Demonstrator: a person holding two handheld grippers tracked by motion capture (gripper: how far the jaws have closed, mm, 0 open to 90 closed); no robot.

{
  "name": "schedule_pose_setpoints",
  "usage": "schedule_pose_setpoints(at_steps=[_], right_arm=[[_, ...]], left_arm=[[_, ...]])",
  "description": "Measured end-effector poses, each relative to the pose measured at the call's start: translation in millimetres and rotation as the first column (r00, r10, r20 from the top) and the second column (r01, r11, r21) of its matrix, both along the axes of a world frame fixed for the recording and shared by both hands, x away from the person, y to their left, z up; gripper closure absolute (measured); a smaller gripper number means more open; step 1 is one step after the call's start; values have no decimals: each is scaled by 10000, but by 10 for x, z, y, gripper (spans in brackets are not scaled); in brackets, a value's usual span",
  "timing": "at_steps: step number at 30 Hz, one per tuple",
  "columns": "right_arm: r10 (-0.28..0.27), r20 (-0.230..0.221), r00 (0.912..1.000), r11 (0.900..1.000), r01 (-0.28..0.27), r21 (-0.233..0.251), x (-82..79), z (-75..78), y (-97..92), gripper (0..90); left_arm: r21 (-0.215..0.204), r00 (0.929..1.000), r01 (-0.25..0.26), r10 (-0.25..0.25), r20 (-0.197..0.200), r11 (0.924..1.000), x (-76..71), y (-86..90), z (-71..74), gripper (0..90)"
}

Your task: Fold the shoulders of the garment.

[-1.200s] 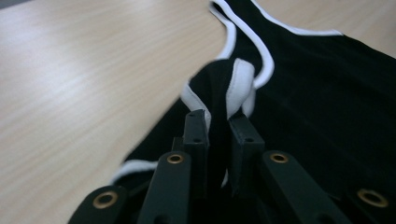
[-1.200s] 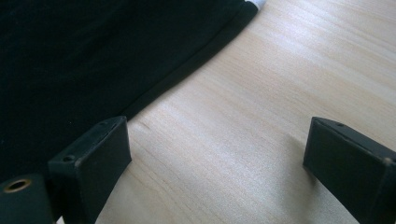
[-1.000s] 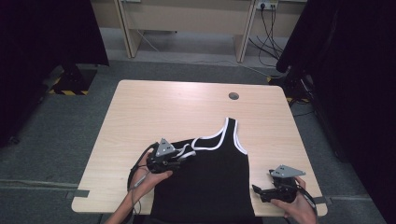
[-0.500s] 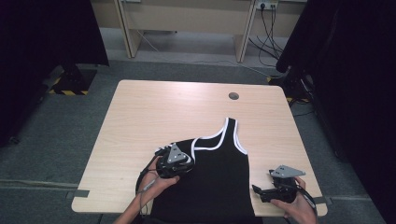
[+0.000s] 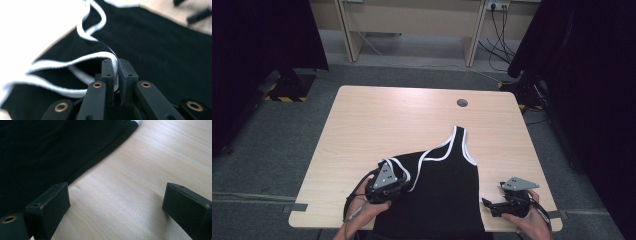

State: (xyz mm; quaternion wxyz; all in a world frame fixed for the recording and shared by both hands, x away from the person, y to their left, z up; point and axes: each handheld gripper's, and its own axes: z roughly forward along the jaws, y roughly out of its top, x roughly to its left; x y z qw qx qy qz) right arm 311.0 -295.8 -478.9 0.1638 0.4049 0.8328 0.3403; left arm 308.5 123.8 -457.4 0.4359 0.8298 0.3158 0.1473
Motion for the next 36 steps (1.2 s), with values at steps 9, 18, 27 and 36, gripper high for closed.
schedule_pose_setpoints(at_steps=[9, 18, 27, 36], right_arm=[[113, -58, 9999, 9999, -113, 19, 6, 6, -11, 77], [19, -342, 9994, 9972, 7, 741, 118, 91, -15, 137], [199, 124, 9997, 9970, -208, 746, 352, 227, 123, 137], [352, 45, 9994, 9968, -354, 710, 633, 241, 268, 137]], left_arm=[[205, 9998, -147, 150, -113, 9997, -31, 38, -120, 560], [386, 9975, -693, 699, -135, 9968, -4, 171, -98, 204], [920, 9946, -747, 808, -649, 9930, 55, 223, -268, 124], [1015, 9938, -804, 876, -690, 9916, 101, 236, -272, 78]])
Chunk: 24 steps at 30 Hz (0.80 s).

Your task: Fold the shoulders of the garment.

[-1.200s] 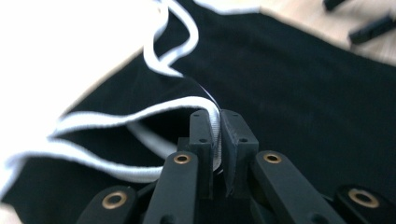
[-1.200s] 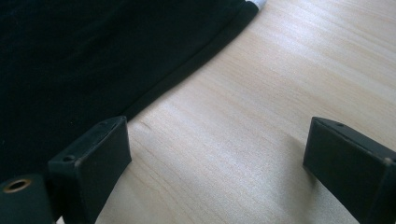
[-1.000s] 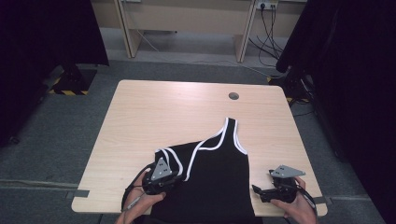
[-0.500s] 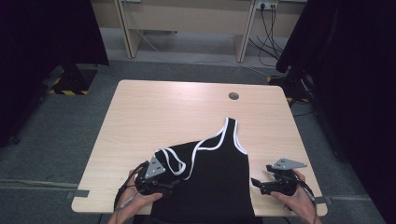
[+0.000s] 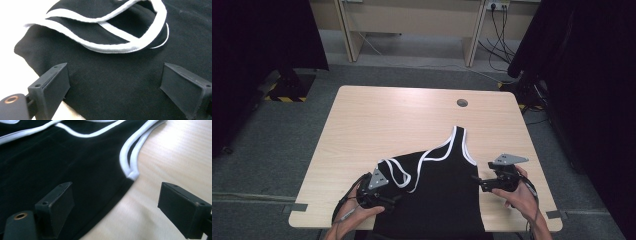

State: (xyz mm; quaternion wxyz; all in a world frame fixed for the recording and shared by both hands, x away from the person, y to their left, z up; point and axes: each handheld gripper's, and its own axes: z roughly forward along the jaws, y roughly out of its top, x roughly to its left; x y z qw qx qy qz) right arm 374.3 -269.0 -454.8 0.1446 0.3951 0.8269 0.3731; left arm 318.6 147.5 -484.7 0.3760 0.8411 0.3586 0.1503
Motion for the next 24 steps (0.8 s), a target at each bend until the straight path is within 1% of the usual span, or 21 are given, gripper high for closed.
schedule_pose_setpoints(at_steps=[4, 5, 6, 9, 10, 11, 15, 19, 21, 24], right_arm=[[-86, 24, 10000, 9999, 86, -72, 194, 36, 71, 137], [-103, 76, 9999, 9999, 103, -2, 304, 65, 101, 137], [-103, 76, 9999, 9999, 103, -2, 304, 65, 101, 137], [-73, 23, 10000, 9998, 72, 185, 457, 85, 154, 137], [-76, 10, 10000, 9999, 76, 115, 544, 87, 201, 137], [-76, 10, 10000, 9999, 76, 115, 544, 87, 201, 137], [-125, 49, 9999, 9999, 125, 27, 719, 97, 288, 137], [-261, 100, 9996, 9994, 263, -213, 908, 98, 352, 138], [-318, 81, 9995, 9992, 320, -223, 1000, 93, 371, 139], [-385, 13, 9993, 9985, 386, -391, 1123, 76, 394, 141]], left_arm=[[-14, 10000, 54, -54, -12, 10000, 33, -4, 0, 82], [-32, 10000, 58, -58, -14, 10000, 41, -5, -1, 84], [-27, 10000, 66, -66, -21, 10000, 48, -5, 0, 84], [-31, 9999, 116, -116, -22, 9999, 79, -2, 0, 85], [-31, 9999, 121, -121, -27, 9999, 84, -3, 0, 84], [-42, 9999, 122, -122, -26, 9999, 88, -4, -1, 84], [-20, 9999, 150, -150, -28, 9999, 89, -6, -2, 81], [0, 9997, 224, -224, -62, 9997, 91, -10, -3, 61], [2, 9997, 230, -230, -65, 9997, 91, -11, -3, 57], [46, 9996, 256, -255, -84, 9997, 93, -15, -5, 47]])
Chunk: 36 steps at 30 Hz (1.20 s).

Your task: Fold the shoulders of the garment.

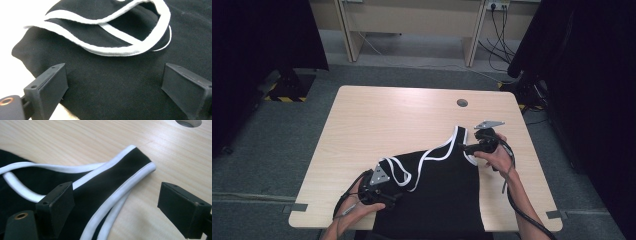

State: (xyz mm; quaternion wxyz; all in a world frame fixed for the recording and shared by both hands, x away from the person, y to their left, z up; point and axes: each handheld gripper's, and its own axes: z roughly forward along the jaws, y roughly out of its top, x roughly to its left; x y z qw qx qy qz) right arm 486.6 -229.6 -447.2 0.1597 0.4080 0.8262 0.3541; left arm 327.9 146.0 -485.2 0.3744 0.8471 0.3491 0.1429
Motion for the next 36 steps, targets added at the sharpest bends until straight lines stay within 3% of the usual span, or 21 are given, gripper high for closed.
schedule_pose_setpoints(at_steps=[13, 15, 19, 23, 25, 29, 34, 36], right_arm=[[-551, -190, 9983, 9980, 545, -316, 439, -140, 94, 234], [-668, -263, 9974, 9975, 661, -258, 485, -153, 88, 277], [-382, -405, 9984, 9983, 363, -465, 537, -202, 93, 467], [31, -397, 9992, 9999, -36, -125, 510, -208, 120, 737], [171, -502, 9986, 9999, -172, -15, 497, -205, 128, 804], [315, -383, 9988, 9982, -295, 526, 447, -149, 122, 835], [685, 333, 9971, 9904, -720, 1183, 237, 72, 148, 836], [941, 633, 9935, 9880, -1010, 1166, 101, 157, 176, 837]], left_arm=[[23, 10000, 9, -9, -2, 10000, 0, -6, -2, 29], [25, 10000, 11, -11, -3, 10000, 0, -6, -2, 29], [9, 10000, 16, -16, -18, 10000, 1, -5, -2, 29], [9, 10000, 15, -15, -17, 10000, 1, -5, -2, 29], [16, 10000, 10, -10, -14, 10000, 1, -6, -2, 29], [25, 10000, -10, 10, -10, 10000, 1, -5, -2, 28], [36, 10000, -17, 17, -17, 10000, 1, -4, -2, 28], [41, 10000, -21, 21, -16, 10000, 1, -4, -1, 28]])
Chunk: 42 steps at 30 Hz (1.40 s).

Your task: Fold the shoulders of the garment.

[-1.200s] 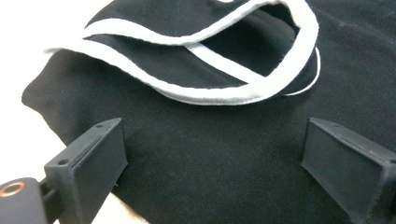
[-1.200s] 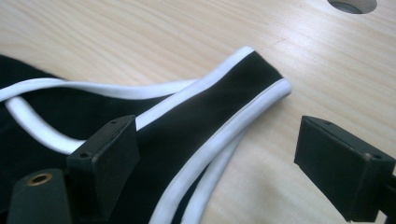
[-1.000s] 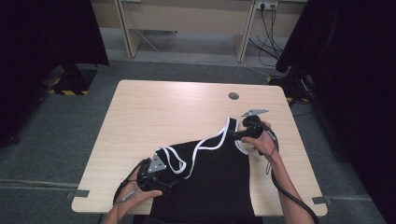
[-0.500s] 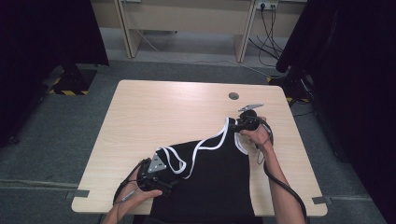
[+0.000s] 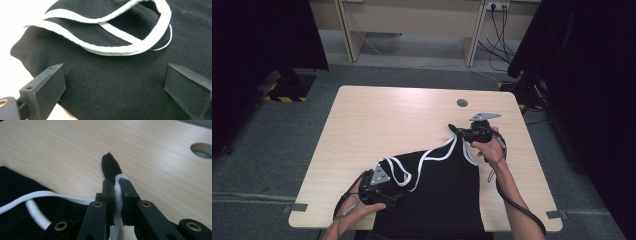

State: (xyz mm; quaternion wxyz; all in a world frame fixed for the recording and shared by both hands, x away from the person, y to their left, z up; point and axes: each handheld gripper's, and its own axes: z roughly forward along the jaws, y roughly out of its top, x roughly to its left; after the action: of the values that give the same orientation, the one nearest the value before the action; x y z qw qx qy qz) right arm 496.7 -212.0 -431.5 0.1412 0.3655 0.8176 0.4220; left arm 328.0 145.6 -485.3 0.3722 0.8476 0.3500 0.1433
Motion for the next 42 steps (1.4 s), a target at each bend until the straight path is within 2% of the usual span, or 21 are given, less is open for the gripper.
schedule_pose_setpoints(at_steps=[4, 7, 11, 15, 17, 20, 22, 24, 27, 29, 32, 39, 42], right_arm=[[517, 655, 9965, 9985, -529, 160, -313, 116, 38, 836], [859, 976, 9915, 9961, -873, 97, -544, 122, 55, 834], [1066, 1050, 9887, 9937, -1097, 238, -792, 75, 46, 830], [1206, 971, 9879, 9919, -1238, 278, -962, 29, 27, 812], [1261, 785, 9889, 9914, -1284, 250, -1021, -2, 8, 765], [1299, 776, 9885, 9915, -1298, -60, -1123, -24, -32, 702], [1300, 767, 9885, 9915, -1297, -90, -1183, -16, -71, 660], [1235, 732, 9896, 9923, -1234, -57, -1236, 19, -117, 606], [1230, 906, 9883, 9922, -1242, 78, -1331, 109, -186, 573], [1155, 1068, 9875, 9931, -1171, 88, -1377, 169, -226, 560], [1005, 1151, 9883, 9949, -992, -170, -1380, 198, -244, 558], [1151, 599, 9916, 9926, -1124, -462, -1249, 70, -61, 537], [1236, 464, 9912, 9894, -1195, -823, -1186, 47, 84, 527]], left_arm=[[5, 10000, -27, 27, 2, 10000, 1, 0, 0, 28], [4, 10000, -28, 28, 1, 10000, 1, 1, 0, 28], [2, 10000, -29, 29, -2, 10000, 1, 1, 0, 28], [6, 10000, -35, 35, -1, 10000, 1, 1, 0, 28], [6, 10000, -34, 34, -3, 10000, 1, 1, 0, 28], [4, 10000, -35, 35, -2, 10000, 1, 1, 0, 28], [2, 10000, -33, 33, -6, 10000, 2, 1, 0, 27], [2, 10000, -37, 37, -6, 10000, 2, 1, 0, 28], [0, 10000, -39, 39, -7, 10000, 2, 1, 0, 27], [0, 10000, -40, 40, -7, 10000, 2, 1, 0, 27], [3, 10000, -40, 40, -7, 10000, 2, 1, 0, 27], [1, 10000, -41, 41, -9, 10000, 2, 1, 0, 27], [0, 10000, -42, 42, -9, 10000, 2, 1, 0, 27]])
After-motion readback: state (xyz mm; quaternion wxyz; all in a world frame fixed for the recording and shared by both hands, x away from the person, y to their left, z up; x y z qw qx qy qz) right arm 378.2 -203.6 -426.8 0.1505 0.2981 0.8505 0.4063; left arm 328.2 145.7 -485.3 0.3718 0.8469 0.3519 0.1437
